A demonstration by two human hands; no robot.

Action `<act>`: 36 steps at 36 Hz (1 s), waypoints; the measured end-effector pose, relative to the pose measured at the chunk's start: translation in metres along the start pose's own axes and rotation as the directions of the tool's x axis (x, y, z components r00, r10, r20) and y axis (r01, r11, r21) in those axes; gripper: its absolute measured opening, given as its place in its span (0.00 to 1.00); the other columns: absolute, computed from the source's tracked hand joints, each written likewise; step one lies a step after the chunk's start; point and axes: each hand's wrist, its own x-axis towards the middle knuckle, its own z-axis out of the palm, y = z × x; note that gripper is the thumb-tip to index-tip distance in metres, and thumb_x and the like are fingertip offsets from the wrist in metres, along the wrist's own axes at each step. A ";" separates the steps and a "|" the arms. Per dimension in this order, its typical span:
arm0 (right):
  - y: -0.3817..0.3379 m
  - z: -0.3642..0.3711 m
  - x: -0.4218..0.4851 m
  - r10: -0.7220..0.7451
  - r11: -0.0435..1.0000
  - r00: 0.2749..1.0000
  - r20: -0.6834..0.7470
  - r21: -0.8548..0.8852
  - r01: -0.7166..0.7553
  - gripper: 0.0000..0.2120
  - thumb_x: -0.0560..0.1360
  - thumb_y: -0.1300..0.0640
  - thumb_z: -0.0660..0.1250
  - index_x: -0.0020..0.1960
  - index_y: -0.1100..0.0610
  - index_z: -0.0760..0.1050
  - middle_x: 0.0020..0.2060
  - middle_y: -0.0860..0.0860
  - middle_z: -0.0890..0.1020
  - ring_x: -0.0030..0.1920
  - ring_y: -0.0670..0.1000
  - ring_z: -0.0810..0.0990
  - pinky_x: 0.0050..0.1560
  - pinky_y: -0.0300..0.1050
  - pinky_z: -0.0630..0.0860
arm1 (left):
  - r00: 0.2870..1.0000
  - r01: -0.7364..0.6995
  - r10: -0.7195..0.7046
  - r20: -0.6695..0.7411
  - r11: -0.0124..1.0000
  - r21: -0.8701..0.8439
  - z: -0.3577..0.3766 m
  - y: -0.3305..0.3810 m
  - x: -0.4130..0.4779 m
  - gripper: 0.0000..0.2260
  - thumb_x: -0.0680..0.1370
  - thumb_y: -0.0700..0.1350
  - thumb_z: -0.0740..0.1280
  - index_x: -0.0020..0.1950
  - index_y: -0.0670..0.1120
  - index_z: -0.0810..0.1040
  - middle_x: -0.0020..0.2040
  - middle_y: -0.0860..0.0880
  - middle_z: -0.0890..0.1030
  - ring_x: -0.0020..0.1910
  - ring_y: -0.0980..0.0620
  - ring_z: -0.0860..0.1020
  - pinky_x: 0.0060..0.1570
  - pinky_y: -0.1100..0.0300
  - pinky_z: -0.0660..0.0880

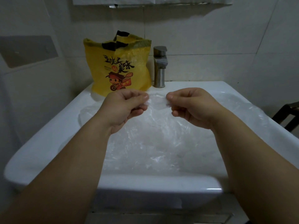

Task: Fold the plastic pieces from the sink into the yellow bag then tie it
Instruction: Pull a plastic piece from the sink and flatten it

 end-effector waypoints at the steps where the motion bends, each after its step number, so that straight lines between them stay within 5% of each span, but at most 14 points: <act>1: 0.001 -0.001 0.001 0.018 1.000 1.000 -0.006 -0.010 -0.018 0.06 0.73 0.66 0.68 0.50 0.64 0.79 0.34 0.54 0.81 0.29 0.45 0.79 0.33 0.36 0.77 | 1.000 0.004 -0.004 0.003 1.000 -0.012 -0.001 -0.001 0.001 0.05 0.75 0.37 0.69 0.48 0.45 0.79 0.32 0.49 0.81 0.30 0.60 0.79 0.31 0.70 0.75; 3: 0.000 -0.002 0.001 0.042 0.999 0.999 0.003 0.007 -0.042 0.08 0.73 0.68 0.68 0.52 0.61 0.78 0.37 0.55 0.80 0.29 0.45 0.79 0.34 0.36 0.78 | 0.999 0.026 -0.025 0.033 0.999 -0.032 -0.004 -0.002 0.002 0.09 0.75 0.35 0.69 0.53 0.44 0.77 0.36 0.48 0.81 0.32 0.59 0.80 0.34 0.70 0.76; 8: 0.000 -0.006 0.001 0.114 0.993 0.993 -0.011 -0.030 -0.114 0.14 0.73 0.69 0.67 0.58 0.63 0.76 0.44 0.58 0.80 0.31 0.47 0.81 0.36 0.37 0.80 | 0.996 0.028 -0.033 0.082 0.997 0.067 -0.005 -0.006 0.003 0.04 0.76 0.34 0.68 0.46 0.41 0.80 0.37 0.48 0.78 0.34 0.60 0.78 0.38 0.68 0.78; 16: 0.002 -0.004 0.002 0.101 0.994 0.995 -0.012 -0.035 -0.101 0.07 0.75 0.71 0.65 0.48 0.63 0.78 0.38 0.56 0.79 0.31 0.47 0.80 0.35 0.36 0.79 | 0.991 0.009 -0.027 0.133 0.990 0.139 0.000 -0.004 -0.001 0.06 0.80 0.36 0.63 0.47 0.43 0.78 0.34 0.50 0.83 0.32 0.59 0.79 0.34 0.68 0.78; 26: 0.000 0.000 0.000 -0.018 0.999 1.000 -0.015 0.026 0.018 0.07 0.76 0.71 0.64 0.47 0.62 0.79 0.34 0.57 0.78 0.29 0.47 0.77 0.32 0.37 0.77 | 0.983 0.063 -0.033 0.182 0.985 -0.160 0.000 0.004 -0.003 0.11 0.79 0.32 0.60 0.47 0.43 0.79 0.34 0.44 0.83 0.31 0.56 0.80 0.31 0.67 0.78; 36: -0.001 0.002 -0.003 -0.053 0.996 0.998 0.026 0.078 0.051 0.09 0.77 0.71 0.60 0.46 0.63 0.78 0.29 0.56 0.80 0.27 0.49 0.77 0.29 0.40 0.78 | 0.977 0.085 -0.041 0.211 0.975 -0.207 0.001 0.005 -0.005 0.11 0.80 0.32 0.58 0.45 0.43 0.77 0.32 0.46 0.82 0.29 0.55 0.80 0.30 0.66 0.78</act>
